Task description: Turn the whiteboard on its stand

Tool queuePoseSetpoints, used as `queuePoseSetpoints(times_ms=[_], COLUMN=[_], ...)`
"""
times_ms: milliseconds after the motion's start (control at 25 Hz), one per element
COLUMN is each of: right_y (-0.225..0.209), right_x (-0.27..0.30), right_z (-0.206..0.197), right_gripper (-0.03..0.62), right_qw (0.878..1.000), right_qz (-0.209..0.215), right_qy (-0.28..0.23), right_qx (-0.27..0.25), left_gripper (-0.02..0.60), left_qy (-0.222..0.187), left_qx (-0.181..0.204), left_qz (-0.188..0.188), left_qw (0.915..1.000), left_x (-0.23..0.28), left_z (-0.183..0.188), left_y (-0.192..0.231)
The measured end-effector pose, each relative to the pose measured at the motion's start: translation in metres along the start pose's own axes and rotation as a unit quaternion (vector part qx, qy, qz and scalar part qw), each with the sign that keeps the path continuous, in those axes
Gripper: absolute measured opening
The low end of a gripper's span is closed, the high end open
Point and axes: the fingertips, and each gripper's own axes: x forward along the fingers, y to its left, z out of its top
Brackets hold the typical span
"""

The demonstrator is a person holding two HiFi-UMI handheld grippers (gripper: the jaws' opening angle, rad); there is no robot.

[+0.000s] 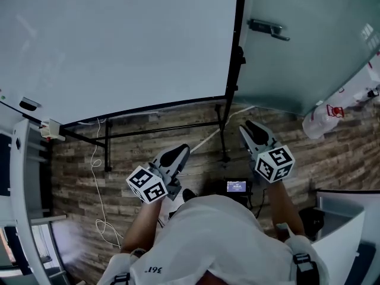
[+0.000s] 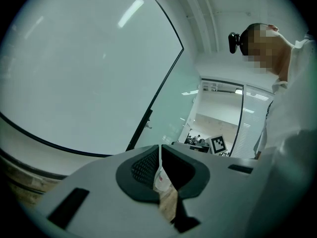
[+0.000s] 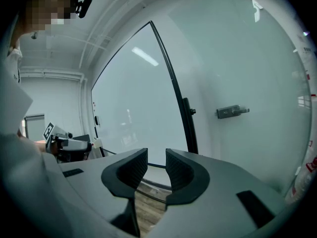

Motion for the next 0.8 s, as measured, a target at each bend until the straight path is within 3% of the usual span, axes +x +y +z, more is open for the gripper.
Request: queuePoseSetpoints(times_ms=[360,800], right_y=[-0.009,-0.049], right_x=[0.014,0.048], right_z=[0.010,0.071], right_gripper=[0.118,0.135], right_qw=[1.000,0.997], right_qz=[-0.016,-0.021], right_qy=[-0.003,-0.028], right_qx=[-0.013,-0.073], left_gripper=[0.006,0.007], left_qy=[0.007,-0.008], left_qx=[0.010,0.057], left_qz=[-0.020,-0.030], left_qw=[0.9997,0.9979], left_x=[0.008,0.055], left_z=[0.009,0.044], left_y=[0.015,0.030])
